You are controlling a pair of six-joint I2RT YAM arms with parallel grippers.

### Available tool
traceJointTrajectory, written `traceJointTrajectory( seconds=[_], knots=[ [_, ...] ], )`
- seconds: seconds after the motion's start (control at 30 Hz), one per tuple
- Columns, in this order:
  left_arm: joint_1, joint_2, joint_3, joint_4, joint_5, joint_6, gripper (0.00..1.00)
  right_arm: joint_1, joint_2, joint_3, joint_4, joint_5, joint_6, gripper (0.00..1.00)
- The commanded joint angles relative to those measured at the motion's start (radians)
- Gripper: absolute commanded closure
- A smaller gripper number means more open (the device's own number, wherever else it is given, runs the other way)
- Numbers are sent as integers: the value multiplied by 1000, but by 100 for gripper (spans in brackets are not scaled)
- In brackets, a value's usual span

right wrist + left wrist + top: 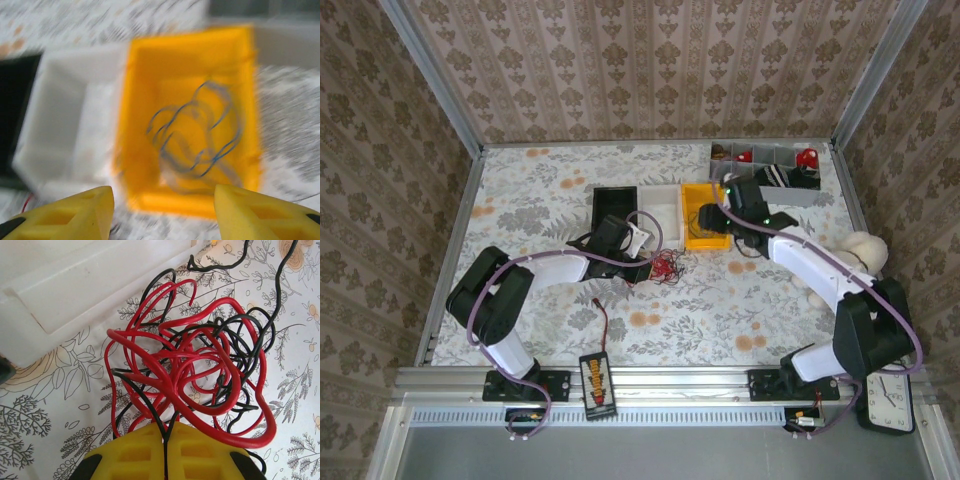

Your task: Untangle the cables

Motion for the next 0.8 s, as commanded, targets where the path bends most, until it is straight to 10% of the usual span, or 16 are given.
traceJointTrajectory(
  seconds=[0.0,0.57,0.77],
  knots=[
    [-9,18,27,-22,23,19,100,80,-18,-69,-7,-157,-33,45],
    [-28,3,26,-48,5,43,100,113,203,-40,56,-202,19,52],
    [-28,2,21,-57,-1,53,100,104,232,-23,94,-217,36,71]
  ],
)
